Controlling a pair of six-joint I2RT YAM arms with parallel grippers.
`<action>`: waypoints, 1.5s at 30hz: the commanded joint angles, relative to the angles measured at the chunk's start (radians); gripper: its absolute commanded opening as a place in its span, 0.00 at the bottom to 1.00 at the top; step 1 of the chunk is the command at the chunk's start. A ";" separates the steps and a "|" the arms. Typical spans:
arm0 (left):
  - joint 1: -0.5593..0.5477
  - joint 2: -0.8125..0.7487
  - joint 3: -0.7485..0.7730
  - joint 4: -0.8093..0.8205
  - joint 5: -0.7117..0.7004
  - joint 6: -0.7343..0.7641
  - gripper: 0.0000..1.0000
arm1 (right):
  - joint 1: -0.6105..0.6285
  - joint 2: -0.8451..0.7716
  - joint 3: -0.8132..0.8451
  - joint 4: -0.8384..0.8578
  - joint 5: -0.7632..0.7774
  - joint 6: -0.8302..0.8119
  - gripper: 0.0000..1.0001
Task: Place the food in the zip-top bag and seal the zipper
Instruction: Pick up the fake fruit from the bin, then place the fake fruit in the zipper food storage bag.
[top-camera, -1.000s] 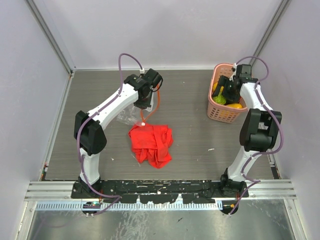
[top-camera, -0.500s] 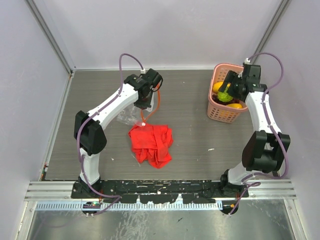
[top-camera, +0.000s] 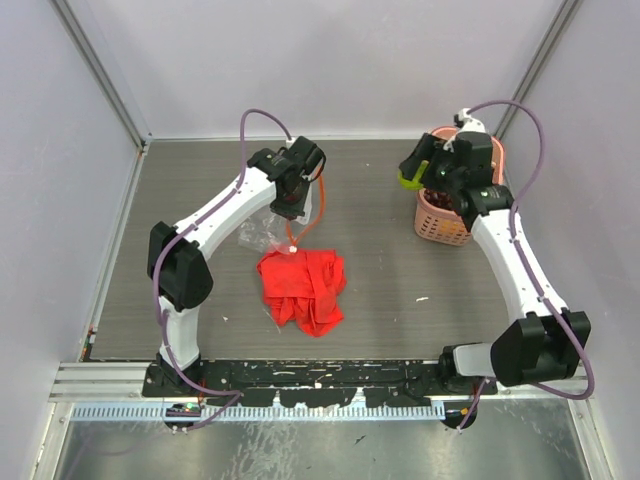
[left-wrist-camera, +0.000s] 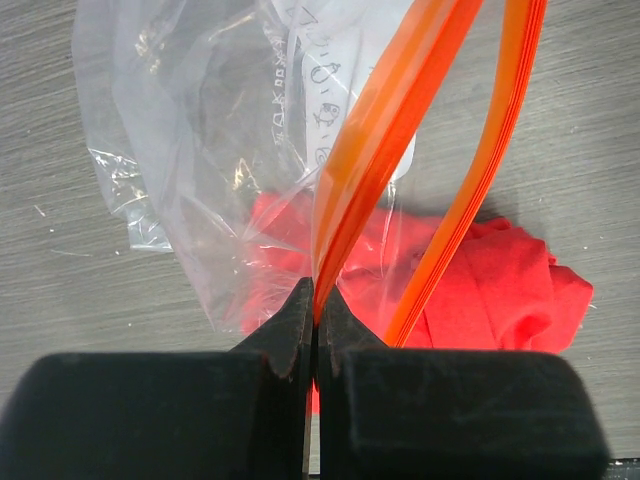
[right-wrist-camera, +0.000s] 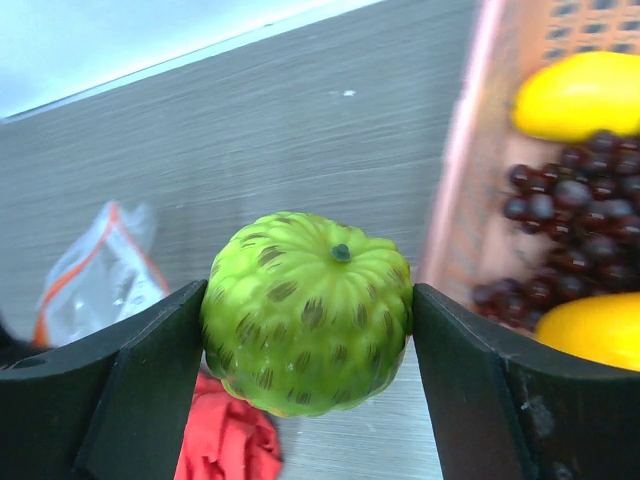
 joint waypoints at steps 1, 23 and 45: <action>0.003 -0.071 0.035 0.025 0.038 0.020 0.00 | 0.088 -0.057 -0.024 0.155 0.002 0.049 0.19; 0.003 -0.095 0.056 0.068 0.245 0.039 0.00 | 0.391 0.031 -0.376 0.834 -0.196 0.165 0.19; -0.011 -0.170 0.015 0.113 0.354 0.114 0.00 | 0.419 0.287 -0.316 0.797 0.120 0.106 0.19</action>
